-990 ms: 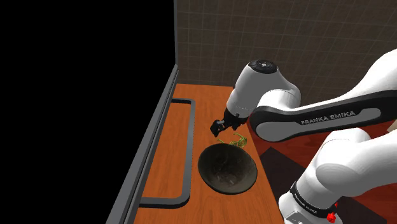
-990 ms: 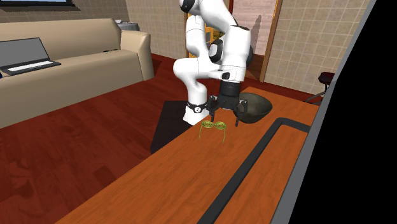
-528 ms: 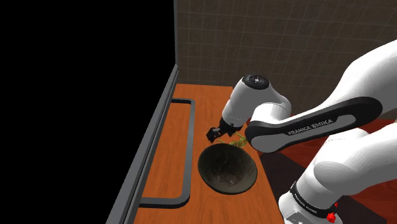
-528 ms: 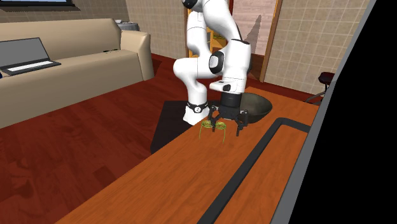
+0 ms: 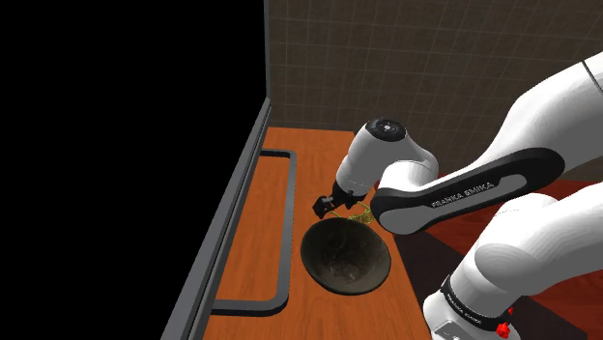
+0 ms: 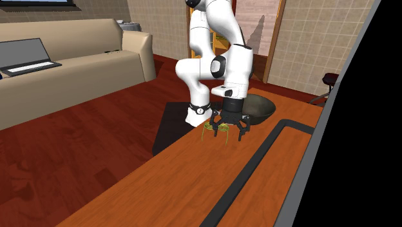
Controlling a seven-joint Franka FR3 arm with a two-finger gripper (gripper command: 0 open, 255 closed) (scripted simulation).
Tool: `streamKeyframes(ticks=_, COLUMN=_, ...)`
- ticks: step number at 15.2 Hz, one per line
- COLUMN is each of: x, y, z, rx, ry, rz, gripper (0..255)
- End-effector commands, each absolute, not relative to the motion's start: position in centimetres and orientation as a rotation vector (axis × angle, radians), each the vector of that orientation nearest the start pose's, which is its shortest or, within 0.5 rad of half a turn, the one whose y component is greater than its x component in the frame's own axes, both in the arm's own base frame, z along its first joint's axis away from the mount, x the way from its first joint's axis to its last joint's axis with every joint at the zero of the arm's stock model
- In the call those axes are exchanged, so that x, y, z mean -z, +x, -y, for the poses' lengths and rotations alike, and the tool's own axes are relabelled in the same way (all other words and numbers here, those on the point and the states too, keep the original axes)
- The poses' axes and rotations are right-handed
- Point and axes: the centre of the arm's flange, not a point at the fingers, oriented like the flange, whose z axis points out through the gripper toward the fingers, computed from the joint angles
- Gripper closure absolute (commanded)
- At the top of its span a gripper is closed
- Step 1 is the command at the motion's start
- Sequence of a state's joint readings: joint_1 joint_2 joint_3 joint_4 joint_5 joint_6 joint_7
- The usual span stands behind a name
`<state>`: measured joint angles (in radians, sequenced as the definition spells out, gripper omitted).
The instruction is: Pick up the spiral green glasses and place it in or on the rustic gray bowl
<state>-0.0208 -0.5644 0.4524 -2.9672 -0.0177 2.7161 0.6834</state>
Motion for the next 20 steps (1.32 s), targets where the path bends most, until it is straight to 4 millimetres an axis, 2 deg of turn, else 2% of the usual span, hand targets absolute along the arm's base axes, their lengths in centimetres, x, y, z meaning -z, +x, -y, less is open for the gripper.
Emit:
streamKeyframes(ticks=1, x=-32.5, y=31.5, z=-12.0, rx=0.562, ry=-3.142, rz=-0.423, gripper=0)
streamKeyframes(ticks=2, x=-32.5, y=31.5, z=-12.0, rx=0.562, ry=-3.142, rz=-0.423, gripper=255)
streamKeyframes(ticks=11, x=-32.5, y=31.5, z=-12.0, rx=0.562, ry=-3.142, rz=-0.423, gripper=255)
streamKeyframes(ticks=20, x=-37.3, y=31.5, z=-12.0, rx=0.562, ry=-3.142, rz=-0.423, gripper=255)
